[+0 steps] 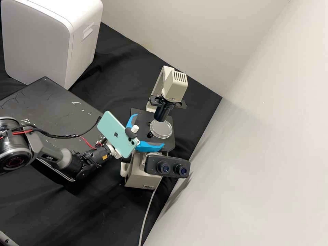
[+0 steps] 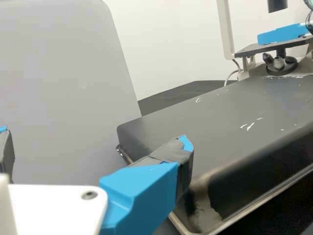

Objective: Place the petri dish on the bench

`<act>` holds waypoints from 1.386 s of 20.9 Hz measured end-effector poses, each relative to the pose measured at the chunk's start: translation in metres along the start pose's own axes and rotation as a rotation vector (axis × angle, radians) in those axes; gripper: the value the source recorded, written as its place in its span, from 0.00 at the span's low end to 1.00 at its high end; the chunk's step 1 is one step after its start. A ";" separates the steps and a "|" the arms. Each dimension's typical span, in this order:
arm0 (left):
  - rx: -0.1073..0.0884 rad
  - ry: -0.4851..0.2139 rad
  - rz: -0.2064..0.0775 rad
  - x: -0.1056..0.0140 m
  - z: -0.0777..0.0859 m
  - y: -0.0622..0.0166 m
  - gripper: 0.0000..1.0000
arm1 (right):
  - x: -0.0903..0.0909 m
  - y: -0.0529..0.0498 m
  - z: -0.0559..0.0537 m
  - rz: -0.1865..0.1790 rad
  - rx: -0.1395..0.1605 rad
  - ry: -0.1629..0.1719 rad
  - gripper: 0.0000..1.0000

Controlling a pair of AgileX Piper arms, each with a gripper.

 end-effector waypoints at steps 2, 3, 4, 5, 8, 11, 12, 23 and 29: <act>0.000 0.000 0.000 0.000 0.000 0.0000 1.00 | 0.004 0.002 0.000 0.002 -0.002 -0.004 1.00; 0.000 0.000 0.000 0.000 0.000 0.0000 1.00 | 0.005 0.003 -0.001 0.002 -0.003 -0.004 1.00; 0.000 0.000 0.000 0.000 0.000 0.0000 1.00 | 0.008 0.004 -0.001 0.001 -0.004 -0.008 1.00; 0.000 0.005 0.000 0.000 -0.001 0.0000 1.00 | 0.011 0.004 0.000 -0.002 -0.005 -0.013 1.00; 0.002 0.004 0.002 0.000 -0.001 0.0002 1.00 | 0.019 0.004 0.002 -0.009 -0.005 -0.025 1.00; 0.002 0.004 0.002 0.000 -0.001 0.0002 1.00 | 0.027 0.005 0.004 -0.005 0.000 -0.040 1.00; 0.002 0.004 0.002 0.000 -0.001 0.0002 1.00 | 0.029 0.005 0.006 -0.006 0.001 -0.052 1.00; 0.009 0.005 -0.007 0.001 -0.001 -0.0016 1.00 | 0.057 0.000 0.008 0.018 -0.039 -0.077 1.00; 0.012 0.005 -0.011 0.001 0.000 -0.0023 1.00 | 0.067 -0.008 0.002 0.014 -0.042 -0.062 1.00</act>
